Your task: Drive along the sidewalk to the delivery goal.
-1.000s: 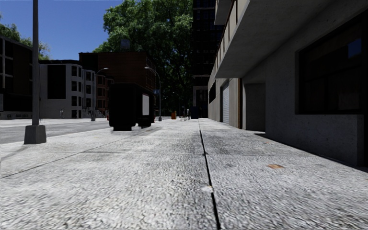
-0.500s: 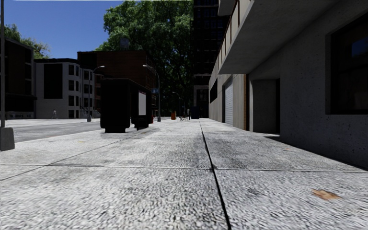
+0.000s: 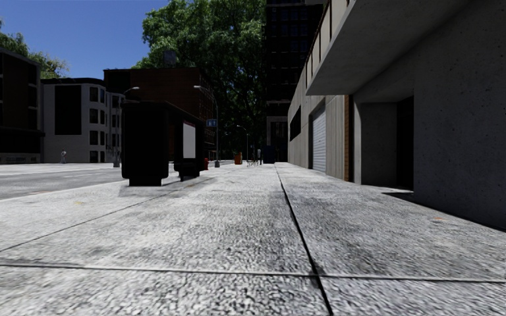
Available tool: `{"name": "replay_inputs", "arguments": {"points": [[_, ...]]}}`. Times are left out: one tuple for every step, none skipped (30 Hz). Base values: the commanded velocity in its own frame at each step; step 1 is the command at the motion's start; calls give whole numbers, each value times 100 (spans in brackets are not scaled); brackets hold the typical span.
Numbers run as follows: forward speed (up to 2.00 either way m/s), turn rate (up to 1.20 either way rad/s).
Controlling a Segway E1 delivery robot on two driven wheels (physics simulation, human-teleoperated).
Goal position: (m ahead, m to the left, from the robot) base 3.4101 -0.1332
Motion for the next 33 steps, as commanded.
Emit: {"name": "replay_inputs", "arguments": {"points": [[200, 0], [200, 0], [200, 0], [200, 0], [200, 0], [200, 0], [200, 0], [200, 0], [200, 0], [200, 0], [200, 0], [200, 0], [200, 0], [200, 0], [200, 0], [200, 0], [198, 0], [190, 0], [190, 0], [172, 0], [151, 0], [135, 0], [135, 0], [128, 0], [127, 0], [126, 0], [126, 0], [126, 0], [126, 0], [126, 0], [125, 0], [125, 0], [125, 0]]}}
